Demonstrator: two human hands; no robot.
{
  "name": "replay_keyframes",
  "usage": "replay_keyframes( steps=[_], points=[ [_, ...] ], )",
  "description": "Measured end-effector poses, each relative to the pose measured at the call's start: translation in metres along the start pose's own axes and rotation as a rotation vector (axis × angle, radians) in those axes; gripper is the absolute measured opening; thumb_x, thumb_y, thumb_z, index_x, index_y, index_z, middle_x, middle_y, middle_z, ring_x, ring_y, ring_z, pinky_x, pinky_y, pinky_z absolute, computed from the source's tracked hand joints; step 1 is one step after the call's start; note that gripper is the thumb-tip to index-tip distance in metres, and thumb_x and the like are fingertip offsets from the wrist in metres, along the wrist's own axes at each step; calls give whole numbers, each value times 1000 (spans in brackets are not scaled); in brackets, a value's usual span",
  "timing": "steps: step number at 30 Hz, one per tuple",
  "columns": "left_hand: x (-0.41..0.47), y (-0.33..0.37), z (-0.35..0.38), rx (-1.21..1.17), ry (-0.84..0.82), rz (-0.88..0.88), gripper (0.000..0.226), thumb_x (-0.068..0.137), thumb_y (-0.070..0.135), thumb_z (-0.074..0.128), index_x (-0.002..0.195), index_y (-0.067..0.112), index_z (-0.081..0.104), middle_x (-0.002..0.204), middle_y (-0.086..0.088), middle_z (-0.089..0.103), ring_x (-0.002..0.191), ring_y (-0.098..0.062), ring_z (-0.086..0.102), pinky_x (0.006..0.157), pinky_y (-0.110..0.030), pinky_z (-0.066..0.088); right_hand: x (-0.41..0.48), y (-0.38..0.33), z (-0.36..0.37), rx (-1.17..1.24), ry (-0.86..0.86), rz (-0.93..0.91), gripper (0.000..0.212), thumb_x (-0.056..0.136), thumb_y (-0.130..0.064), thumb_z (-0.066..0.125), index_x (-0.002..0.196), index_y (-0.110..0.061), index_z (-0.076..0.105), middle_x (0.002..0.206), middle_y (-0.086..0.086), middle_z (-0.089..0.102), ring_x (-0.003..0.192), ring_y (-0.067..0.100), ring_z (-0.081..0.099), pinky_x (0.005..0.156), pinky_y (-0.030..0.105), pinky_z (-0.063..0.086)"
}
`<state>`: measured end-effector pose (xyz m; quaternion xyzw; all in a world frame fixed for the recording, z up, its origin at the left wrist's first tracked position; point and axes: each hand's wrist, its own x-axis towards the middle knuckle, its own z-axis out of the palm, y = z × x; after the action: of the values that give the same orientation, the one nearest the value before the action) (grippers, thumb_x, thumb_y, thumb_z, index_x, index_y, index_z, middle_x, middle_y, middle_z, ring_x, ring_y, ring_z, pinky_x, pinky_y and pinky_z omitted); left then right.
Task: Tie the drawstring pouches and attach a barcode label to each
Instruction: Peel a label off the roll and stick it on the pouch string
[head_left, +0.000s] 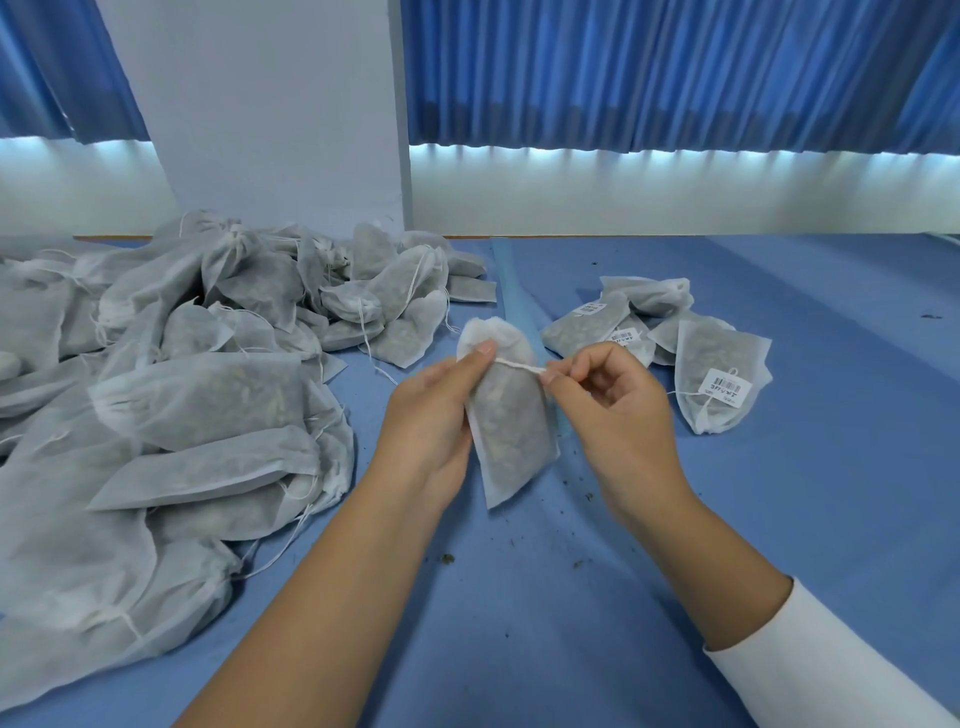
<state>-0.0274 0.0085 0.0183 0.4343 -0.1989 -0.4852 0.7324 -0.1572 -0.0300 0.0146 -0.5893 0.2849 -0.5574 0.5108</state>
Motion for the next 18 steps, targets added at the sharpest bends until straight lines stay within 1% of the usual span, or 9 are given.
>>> replay_keyframes(
  steps=[1, 3, 4, 6, 8, 12, 13, 16, 18],
  points=[
    [-1, 1, 1, -30, -3, 22, 12, 92, 13, 67, 87, 2, 69, 85, -14, 75, 79, -21, 74, 73, -31, 62, -1, 0, 0, -15, -24, -8, 25, 86, 7, 65, 75, -11, 53, 84, 6, 62, 87, 7, 64, 78, 14, 50],
    [-5, 3, 2, -78, -32, 50, 11, 94, 17, 65, 86, 9, 66, 100, -21, 74, 96, -31, 72, 87, -42, 59, -2, 1, 1, -67, -87, -30, 23, 86, 6, 66, 76, -11, 54, 85, 6, 62, 98, 6, 65, 85, 18, 50],
    [-7, 4, 3, -94, -44, 61, 11, 95, 18, 63, 87, 10, 65, 102, -20, 73, 98, -31, 71, 90, -44, 58, -3, 1, 1, -92, -114, -41, 23, 86, 6, 66, 77, -12, 55, 85, 5, 61, 98, 6, 65, 87, 21, 50],
    [-8, 6, 5, -124, -68, 76, 11, 98, 19, 59, 93, 10, 65, 95, -13, 73, 89, -23, 71, 83, -38, 59, -4, 3, 2, -122, -141, -53, 22, 86, 6, 65, 79, -14, 56, 81, 0, 60, 85, 8, 60, 81, 23, 48],
    [-8, 6, 8, -155, -80, 86, 15, 100, 17, 55, 103, 8, 65, 97, -11, 72, 87, -21, 70, 83, -37, 59, -4, 3, 2, -127, -147, -65, 22, 86, 5, 66, 80, -15, 57, 79, -5, 59, 77, 8, 56, 76, 23, 46],
    [-10, 6, 9, -190, -116, 65, 28, 99, 16, 55, 120, -2, 61, 116, -24, 67, 110, -33, 66, 98, -45, 53, -4, 1, 2, -101, -126, -103, 22, 86, 6, 66, 78, -13, 57, 76, -7, 60, 76, 7, 57, 73, 18, 48],
    [-11, 6, 9, -171, -151, 65, 29, 97, 15, 57, 119, -3, 61, 116, -25, 66, 112, -35, 65, 99, -45, 52, -4, 0, 2, -94, -117, -105, 21, 86, 6, 66, 78, -13, 57, 76, -6, 60, 77, 7, 58, 73, 18, 48],
    [-11, 1, 9, 32, -172, 120, 16, 89, 10, 67, 102, 1, 65, 98, -16, 70, 95, -29, 68, 90, -43, 56, -3, 1, 1, -81, -88, -110, 22, 86, 6, 66, 79, -12, 57, 78, -4, 60, 76, 7, 57, 74, 19, 48],
    [-11, -3, 8, 154, -126, 158, 17, 87, 12, 72, 101, 4, 67, 91, -10, 74, 87, -23, 71, 80, -36, 60, -1, 1, -1, -70, -87, -111, 22, 86, 7, 66, 79, -12, 56, 78, -3, 59, 76, 5, 56, 73, 18, 48]
  ],
)
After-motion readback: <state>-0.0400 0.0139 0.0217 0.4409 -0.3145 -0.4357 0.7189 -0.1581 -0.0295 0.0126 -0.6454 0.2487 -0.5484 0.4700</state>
